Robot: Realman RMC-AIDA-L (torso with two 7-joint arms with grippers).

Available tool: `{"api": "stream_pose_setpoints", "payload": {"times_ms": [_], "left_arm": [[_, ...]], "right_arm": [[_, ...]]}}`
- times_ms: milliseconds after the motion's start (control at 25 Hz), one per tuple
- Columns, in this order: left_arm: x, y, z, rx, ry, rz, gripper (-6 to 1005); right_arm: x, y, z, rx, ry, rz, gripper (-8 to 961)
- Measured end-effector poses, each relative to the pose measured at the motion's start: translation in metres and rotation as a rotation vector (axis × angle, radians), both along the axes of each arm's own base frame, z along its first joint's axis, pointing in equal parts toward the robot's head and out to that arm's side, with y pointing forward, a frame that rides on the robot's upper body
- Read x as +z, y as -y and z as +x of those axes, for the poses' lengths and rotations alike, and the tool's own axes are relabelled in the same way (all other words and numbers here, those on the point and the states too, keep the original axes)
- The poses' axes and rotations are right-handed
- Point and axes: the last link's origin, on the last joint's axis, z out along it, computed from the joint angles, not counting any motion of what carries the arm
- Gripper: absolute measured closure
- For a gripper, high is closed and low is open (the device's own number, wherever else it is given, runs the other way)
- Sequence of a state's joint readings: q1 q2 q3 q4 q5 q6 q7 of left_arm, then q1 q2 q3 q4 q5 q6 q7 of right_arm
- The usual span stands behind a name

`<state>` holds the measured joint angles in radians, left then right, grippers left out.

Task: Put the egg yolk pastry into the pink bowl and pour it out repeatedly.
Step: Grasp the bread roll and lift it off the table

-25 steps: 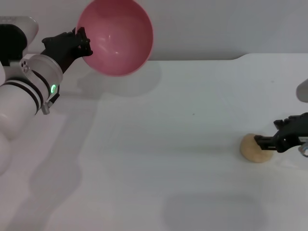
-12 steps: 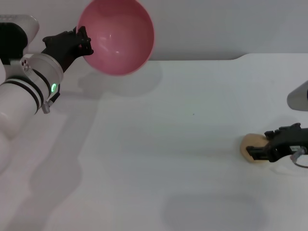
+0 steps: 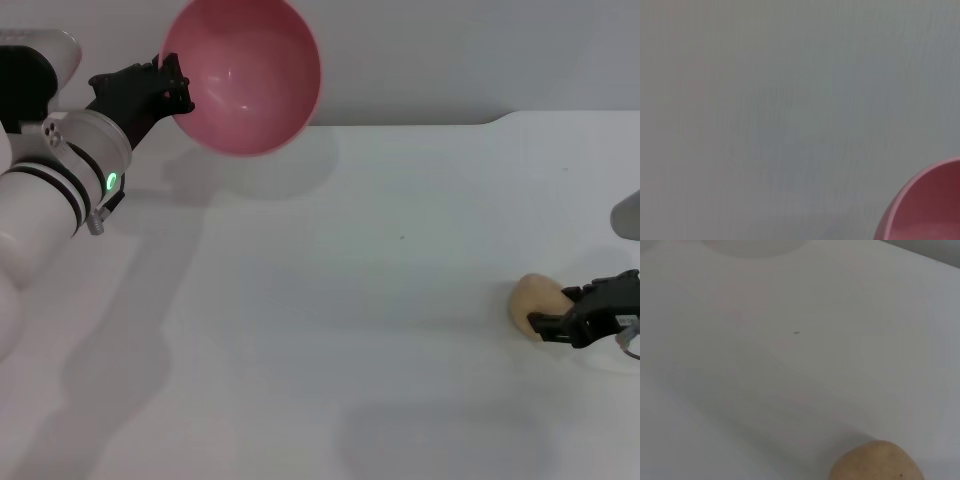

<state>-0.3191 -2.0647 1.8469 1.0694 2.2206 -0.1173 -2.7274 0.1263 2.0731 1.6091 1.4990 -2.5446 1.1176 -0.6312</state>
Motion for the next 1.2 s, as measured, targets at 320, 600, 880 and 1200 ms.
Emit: {"api": "stream_pose_setpoints", "payload": {"times_ms": [320, 600, 880, 1200], "left_arm": [[0.001, 0.0, 0.002, -0.008, 0.0, 0.003, 999], [0.002, 0.005, 0.013, -0.025, 0.013, -0.043, 1000], [0.011, 0.013, 0.044, -0.087, -0.046, -0.212, 1000], [0.012, 0.01, 0.048, -0.022, -0.185, -0.375, 1001]], "right_arm": [[0.003, -0.002, 0.003, 0.003, 0.015, 0.022, 508], [0.008, -0.005, -0.001, 0.043, 0.032, 0.059, 600], [0.022, -0.005, -0.013, 0.149, 0.063, 0.135, 704], [0.035, -0.005, -0.04, 0.284, 0.079, 0.209, 757]]}}
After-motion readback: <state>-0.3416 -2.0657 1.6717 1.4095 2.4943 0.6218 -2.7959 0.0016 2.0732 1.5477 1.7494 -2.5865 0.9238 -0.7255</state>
